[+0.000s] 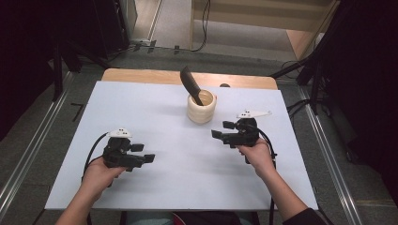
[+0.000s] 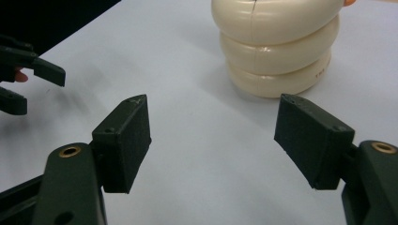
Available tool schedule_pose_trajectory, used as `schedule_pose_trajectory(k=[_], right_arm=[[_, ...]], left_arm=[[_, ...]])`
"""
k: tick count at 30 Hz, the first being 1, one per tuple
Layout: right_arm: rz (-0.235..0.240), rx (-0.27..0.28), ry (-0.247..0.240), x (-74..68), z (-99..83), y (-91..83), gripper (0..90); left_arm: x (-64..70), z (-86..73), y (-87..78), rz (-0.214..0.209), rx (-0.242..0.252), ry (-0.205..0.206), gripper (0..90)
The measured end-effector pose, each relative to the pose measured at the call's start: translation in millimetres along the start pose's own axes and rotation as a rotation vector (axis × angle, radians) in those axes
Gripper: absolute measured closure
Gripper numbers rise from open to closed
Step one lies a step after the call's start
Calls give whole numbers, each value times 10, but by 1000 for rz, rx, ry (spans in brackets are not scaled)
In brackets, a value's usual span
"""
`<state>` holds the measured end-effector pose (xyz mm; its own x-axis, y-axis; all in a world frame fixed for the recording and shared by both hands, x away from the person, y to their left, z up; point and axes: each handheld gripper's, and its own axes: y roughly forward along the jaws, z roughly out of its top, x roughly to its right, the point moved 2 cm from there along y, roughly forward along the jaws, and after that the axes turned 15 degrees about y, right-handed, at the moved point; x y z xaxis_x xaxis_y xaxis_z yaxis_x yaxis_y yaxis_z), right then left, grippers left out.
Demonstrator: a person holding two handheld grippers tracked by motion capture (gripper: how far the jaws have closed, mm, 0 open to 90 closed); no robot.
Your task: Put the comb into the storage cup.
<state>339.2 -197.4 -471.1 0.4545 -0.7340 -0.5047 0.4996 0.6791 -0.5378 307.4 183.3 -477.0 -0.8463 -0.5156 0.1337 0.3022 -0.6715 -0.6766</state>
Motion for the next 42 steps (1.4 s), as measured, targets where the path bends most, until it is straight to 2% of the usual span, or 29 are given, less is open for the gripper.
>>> schedule_pose_trajectory(k=[7,15,31,42], right_arm=[[0,1,-20,-40,-55,-35,253],[15,-9,-13,-74,-143,-101,253],[27,-27,-12,-77,-331,-227,252],[18,-49,-15,-66,-441,-287,248]], left_arm=[[3,3,-8,-2,-1,1,295],[9,6,-8,-11,9,-4,295],[33,-20,-37,-22,17,-3,295],[45,-67,-91,-26,29,-10,295]])
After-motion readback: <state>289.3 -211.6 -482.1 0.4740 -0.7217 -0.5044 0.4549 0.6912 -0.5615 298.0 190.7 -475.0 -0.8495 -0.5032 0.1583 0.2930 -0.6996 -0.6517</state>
